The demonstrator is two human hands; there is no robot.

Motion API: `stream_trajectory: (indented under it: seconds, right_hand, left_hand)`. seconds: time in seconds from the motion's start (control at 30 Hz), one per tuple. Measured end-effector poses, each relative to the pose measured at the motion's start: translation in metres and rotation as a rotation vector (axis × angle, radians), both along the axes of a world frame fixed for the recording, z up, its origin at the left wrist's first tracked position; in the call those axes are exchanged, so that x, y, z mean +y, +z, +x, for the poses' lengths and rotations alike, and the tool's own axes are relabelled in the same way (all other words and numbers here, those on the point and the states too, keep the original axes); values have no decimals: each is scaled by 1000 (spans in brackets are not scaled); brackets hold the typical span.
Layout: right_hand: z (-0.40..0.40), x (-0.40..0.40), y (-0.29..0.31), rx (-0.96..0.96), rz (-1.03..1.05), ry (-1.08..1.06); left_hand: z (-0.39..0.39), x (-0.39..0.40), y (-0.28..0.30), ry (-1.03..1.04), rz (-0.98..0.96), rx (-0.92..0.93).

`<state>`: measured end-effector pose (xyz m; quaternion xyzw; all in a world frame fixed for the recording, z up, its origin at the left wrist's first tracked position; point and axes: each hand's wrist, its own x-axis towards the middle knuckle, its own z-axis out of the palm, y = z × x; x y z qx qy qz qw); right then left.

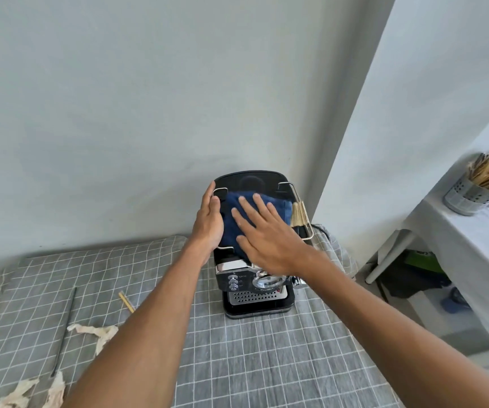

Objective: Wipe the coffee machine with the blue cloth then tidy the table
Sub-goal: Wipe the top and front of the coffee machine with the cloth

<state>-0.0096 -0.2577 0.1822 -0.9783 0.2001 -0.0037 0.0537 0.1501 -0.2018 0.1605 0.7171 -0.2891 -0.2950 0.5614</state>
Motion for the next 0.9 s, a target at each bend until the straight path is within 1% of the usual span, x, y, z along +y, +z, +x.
stream_trajectory:
  seconds: [0.07, 0.17, 0.23, 0.37, 0.5, 0.7, 0.8, 0.9]
  right_hand:
    - [-18, 9, -2, 3, 10, 50]
    - [-10, -3, 0, 32, 28, 43]
    - [11, -19, 2, 42, 10, 0]
    - [52, -49, 7, 13, 91, -160]
    - [69, -55, 5, -18, 131, -261]
    - [36, -25, 3, -29, 128, -215]
    - [4, 4, -2, -51, 86, -147]
    - [-13, 13, -4, -19, 29, -87]
  left_hand:
    - [-1, 0, 0, 8, -4, 19]
    - [-2, 1, 2, 20, -7, 40]
    - [-2, 1, 2, 12, -16, 52]
    - [-2, 4, 2, 4, -31, 70]
    - [-2, 4, 0, -3, -33, 68]
    - [-1, 0, -2, 56, -56, 66]
    - [0, -1, -5, 66, -67, 54]
    - [1, -1, -6, 67, -57, 7]
